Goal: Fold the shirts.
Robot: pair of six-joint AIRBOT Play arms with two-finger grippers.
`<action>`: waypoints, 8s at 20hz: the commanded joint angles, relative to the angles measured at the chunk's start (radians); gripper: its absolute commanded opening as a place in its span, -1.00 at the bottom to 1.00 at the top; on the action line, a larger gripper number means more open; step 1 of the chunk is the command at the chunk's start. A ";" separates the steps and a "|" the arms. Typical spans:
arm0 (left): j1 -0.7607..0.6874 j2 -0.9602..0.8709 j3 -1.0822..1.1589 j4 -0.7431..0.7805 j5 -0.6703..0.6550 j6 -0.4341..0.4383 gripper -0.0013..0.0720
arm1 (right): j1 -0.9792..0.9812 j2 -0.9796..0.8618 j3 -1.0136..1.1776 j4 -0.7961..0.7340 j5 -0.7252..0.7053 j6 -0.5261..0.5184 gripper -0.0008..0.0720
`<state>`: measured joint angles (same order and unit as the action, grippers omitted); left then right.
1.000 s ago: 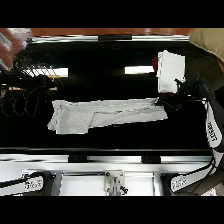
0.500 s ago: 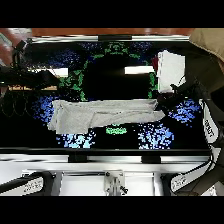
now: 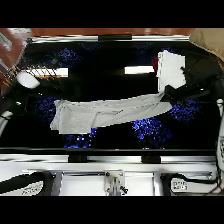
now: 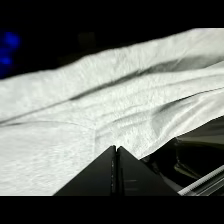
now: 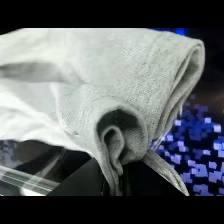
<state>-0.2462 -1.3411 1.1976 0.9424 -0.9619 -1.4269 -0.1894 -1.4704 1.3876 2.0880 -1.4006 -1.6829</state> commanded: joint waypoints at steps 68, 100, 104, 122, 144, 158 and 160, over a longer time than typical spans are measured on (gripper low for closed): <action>0.601 0.631 0.141 0.139 -0.120 -0.105 -0.89 | 0.348 -0.311 -0.079 0.259 0.066 0.024 -0.76; 0.601 0.634 0.140 0.120 -0.124 -0.104 -0.89 | 0.072 -0.402 0.644 0.374 1.715 0.149 -0.76; 0.601 0.633 0.140 0.120 -0.130 -0.104 -0.89 | -0.025 -0.415 0.644 0.363 1.725 0.030 -0.76; 0.601 0.633 0.140 0.120 -0.158 -0.104 -0.89 | 0.029 -0.511 0.665 0.309 1.813 0.141 -0.76; 0.601 0.678 0.142 0.120 -0.158 -0.104 -0.89 | 0.019 -0.222 0.663 -0.275 0.093 0.328 -0.76; 0.601 0.692 0.142 0.120 -0.159 -0.104 -0.89 | 0.003 -0.174 0.230 -0.553 -0.232 0.353 -0.76; 0.601 0.692 0.142 0.120 -0.159 -0.104 -0.89 | -0.002 -0.174 0.203 -0.572 -0.233 0.404 -0.76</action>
<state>0.3546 -0.6502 1.3384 1.0622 -1.1213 -1.5311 -0.1856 -1.6459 1.6539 1.5360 -1.6249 -1.3376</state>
